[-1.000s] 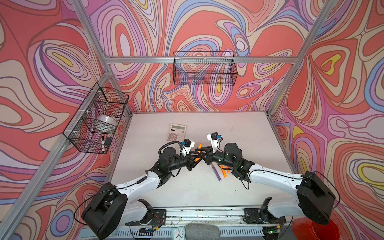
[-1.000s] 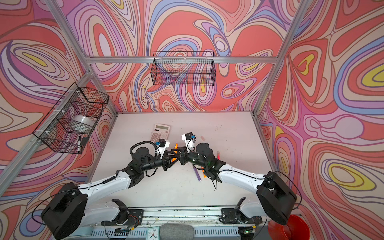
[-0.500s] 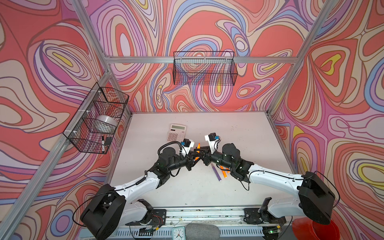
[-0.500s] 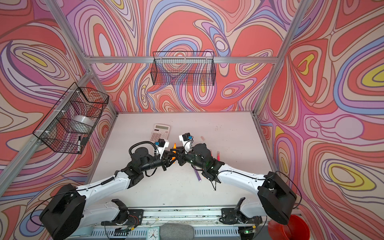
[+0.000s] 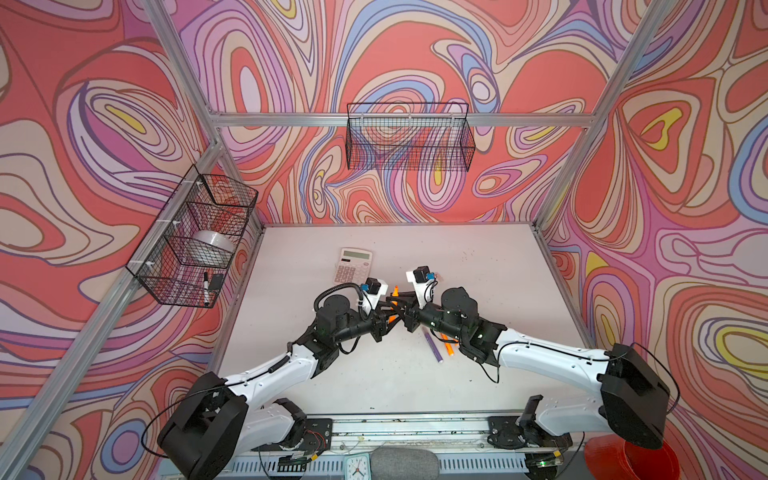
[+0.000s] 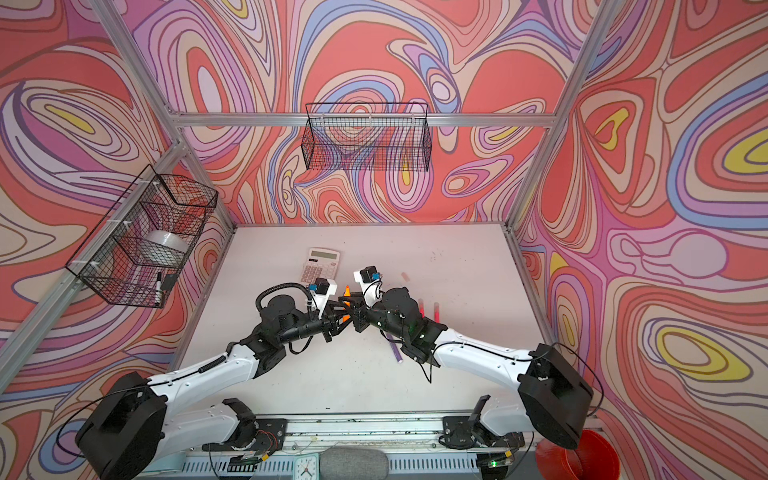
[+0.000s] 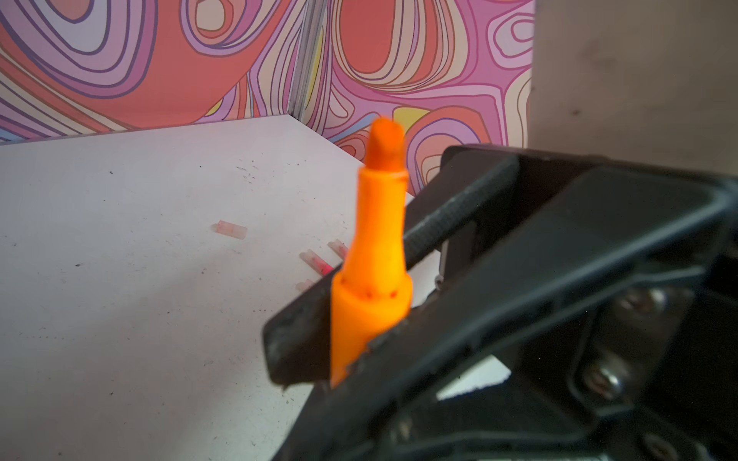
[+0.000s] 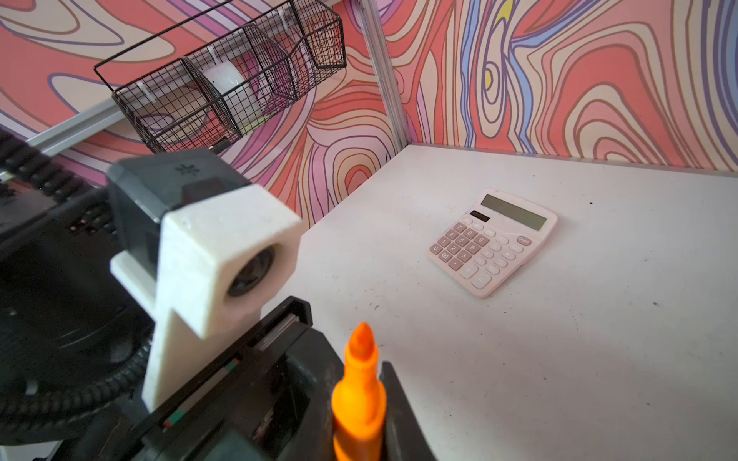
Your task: Insert the pens into the pen caps
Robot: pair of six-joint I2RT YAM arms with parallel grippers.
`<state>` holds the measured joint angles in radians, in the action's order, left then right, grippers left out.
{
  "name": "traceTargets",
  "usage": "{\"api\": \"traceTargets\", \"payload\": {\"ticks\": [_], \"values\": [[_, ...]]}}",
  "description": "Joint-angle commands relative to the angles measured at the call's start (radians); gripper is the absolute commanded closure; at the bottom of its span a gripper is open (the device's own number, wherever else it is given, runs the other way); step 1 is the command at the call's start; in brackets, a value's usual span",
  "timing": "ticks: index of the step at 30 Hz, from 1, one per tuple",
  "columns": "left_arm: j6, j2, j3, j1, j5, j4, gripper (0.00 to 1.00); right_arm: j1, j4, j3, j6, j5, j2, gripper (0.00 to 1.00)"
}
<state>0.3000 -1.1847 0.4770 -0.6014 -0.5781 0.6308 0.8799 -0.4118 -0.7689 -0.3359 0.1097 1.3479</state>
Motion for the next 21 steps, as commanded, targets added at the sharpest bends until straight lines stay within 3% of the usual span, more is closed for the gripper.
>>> {"api": "traceTargets", "payload": {"ticks": [1, 4, 8, 15, 21], "values": [[-0.001, 0.025, 0.002, -0.001, -0.011, 0.059, 0.76, 0.01, 0.048, -0.003, 0.026, -0.019, 0.002, 1.0], [0.004, 0.026, -0.001, -0.002, -0.01, 0.063, 0.76, 0.009, 0.051, -0.003, 0.026, -0.021, 0.0, 1.0], [0.001, 0.046, -0.014, -0.002, 0.027, 0.063, 0.67, 0.009, 0.049, 0.0, 0.026, -0.024, -0.005, 1.0], [0.002, 0.067, -0.031, -0.001, 0.046, 0.076, 0.67, 0.008, 0.019, 0.022, 0.008, -0.023, -0.014, 1.0], [0.004, 0.058, -0.026, -0.001, 0.014, 0.086, 0.92, 0.009, -0.004, 0.029, -0.017, -0.004, -0.008, 1.0]]}}
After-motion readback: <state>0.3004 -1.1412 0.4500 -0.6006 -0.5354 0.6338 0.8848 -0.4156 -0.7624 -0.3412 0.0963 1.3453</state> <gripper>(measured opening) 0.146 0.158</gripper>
